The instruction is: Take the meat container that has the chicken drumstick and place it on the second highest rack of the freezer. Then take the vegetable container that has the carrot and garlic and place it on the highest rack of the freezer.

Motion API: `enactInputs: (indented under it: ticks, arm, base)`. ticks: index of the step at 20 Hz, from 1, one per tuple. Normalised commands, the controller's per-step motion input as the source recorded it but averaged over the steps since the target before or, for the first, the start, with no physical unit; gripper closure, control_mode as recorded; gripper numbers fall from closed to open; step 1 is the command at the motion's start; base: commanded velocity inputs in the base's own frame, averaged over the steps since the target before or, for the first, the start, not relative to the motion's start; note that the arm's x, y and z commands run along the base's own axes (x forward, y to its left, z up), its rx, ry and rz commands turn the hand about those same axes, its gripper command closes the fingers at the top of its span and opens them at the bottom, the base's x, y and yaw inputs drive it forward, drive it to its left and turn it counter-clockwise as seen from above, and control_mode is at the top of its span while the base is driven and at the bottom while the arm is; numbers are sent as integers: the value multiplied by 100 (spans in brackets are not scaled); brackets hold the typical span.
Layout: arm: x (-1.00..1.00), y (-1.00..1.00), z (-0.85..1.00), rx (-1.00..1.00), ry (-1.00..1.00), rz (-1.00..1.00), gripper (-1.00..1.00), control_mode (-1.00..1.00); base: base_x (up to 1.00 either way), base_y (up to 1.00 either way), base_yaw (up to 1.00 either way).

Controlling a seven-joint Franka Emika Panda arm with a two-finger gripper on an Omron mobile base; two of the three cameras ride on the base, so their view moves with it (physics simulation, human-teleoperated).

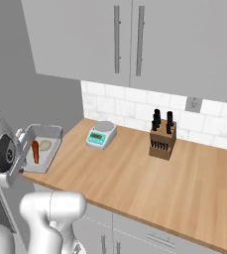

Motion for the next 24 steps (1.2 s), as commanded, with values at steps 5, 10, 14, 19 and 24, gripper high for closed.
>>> enactInputs:
  ticks: [5, 10, 14, 19, 24]
  arm:
    - [-79, -50, 76, 0, 7, 13, 100, -100]
    - [-99, -56, 23, -1, -1, 16, 100, -100]
    - [-76, -8, 0, 0, 0, 7, 100, -100]
    - [-2, 0, 0, 0, 0, 1, 100, 100]
    - [0, 0, 0, 0, 0, 0, 100, 100]
  base:
    - [0, 0, 0]
    - [0, 0, 0]
    - [0, 0, 0]
    - [0, 0, 0]
    - [-92, -24, 0]
